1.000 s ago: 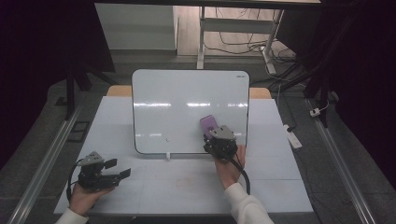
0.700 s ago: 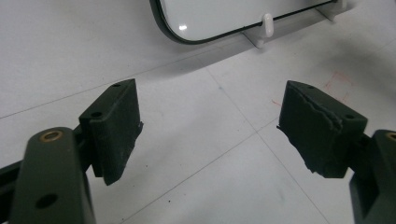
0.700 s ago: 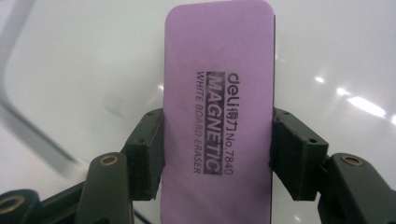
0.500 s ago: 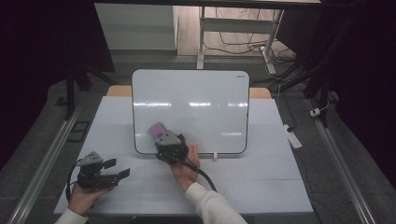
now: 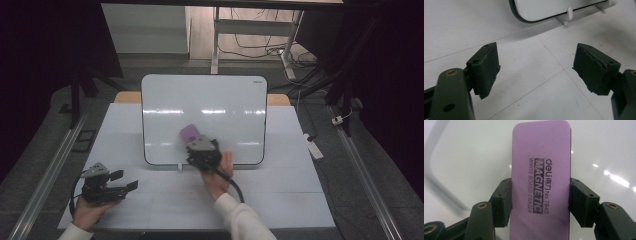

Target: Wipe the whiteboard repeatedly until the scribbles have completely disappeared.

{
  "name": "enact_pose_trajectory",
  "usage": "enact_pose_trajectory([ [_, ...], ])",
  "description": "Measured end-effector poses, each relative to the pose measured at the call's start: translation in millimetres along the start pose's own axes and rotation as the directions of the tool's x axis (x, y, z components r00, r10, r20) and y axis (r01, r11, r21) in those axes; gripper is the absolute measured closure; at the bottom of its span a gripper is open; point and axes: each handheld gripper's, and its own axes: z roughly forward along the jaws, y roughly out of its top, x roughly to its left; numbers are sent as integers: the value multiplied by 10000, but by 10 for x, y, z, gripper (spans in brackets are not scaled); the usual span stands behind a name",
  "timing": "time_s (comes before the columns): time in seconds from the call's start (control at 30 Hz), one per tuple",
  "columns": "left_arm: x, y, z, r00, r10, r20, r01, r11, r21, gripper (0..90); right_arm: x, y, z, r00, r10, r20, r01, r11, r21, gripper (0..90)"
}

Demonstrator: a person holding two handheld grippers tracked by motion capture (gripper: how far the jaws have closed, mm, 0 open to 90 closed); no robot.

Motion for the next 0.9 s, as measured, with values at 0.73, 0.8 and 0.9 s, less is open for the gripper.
enact_pose_trajectory([
  [0.73,-25,21,18,10000,28,-8,-28,10000,-1,216,-634,-279,-524,9764,1878,-1064,-1918,9810,-286,405],
  [0.8,-28,23,19,10000,9,-23,-9,10000,-14,216,-633,-312,-591,9689,2033,-1410,-2092,9775,-283,405],
  [0.9,-28,27,20,10000,-8,-9,8,10000,-20,216,-640,-374,-687,9585,2213,-1797,-2305,9725,-320,405],
])
